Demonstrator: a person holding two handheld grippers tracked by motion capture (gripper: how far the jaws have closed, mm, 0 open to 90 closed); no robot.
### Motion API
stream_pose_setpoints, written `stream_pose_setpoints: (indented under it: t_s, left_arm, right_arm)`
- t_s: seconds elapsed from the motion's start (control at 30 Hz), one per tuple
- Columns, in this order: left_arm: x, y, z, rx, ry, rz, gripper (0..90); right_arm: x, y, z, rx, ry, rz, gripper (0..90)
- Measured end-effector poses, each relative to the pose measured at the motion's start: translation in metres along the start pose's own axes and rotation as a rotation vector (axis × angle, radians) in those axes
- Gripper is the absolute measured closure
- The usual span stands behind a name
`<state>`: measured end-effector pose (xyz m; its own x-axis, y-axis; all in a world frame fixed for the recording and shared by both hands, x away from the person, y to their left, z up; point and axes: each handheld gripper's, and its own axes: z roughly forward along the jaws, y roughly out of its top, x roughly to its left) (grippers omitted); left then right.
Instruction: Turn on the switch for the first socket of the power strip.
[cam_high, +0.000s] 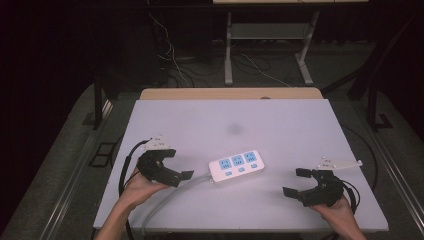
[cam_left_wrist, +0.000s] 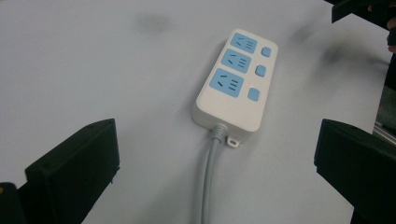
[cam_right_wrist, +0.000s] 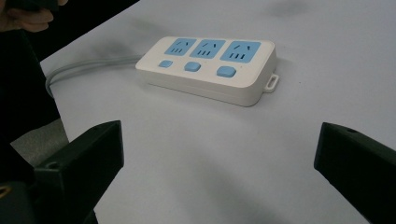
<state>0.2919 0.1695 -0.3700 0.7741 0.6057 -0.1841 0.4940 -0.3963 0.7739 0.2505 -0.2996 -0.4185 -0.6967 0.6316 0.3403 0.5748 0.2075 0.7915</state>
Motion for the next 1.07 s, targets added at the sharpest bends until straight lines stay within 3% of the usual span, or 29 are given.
stream_pose_setpoints:
  t_s: [0.33, 0.8, 1.07]
  left_arm:
    - [-0.003, -0.026, -0.007, -0.039, 0.014, -0.034, 0.0]
    - [-0.007, -0.062, -0.004, -0.065, 0.029, -0.084, 0.0]
    - [-0.008, -0.068, -0.002, -0.067, 0.028, -0.089, 0.0]
  right_arm:
    - [0.0, 0.0, 0.0, 0.001, -0.002, 0.001, 1.0]
    - [0.001, -0.001, 0.0, 0.002, -0.001, -0.001, 1.0]
    - [0.001, -0.001, 0.0, 0.0, -0.001, 0.002, 1.0]
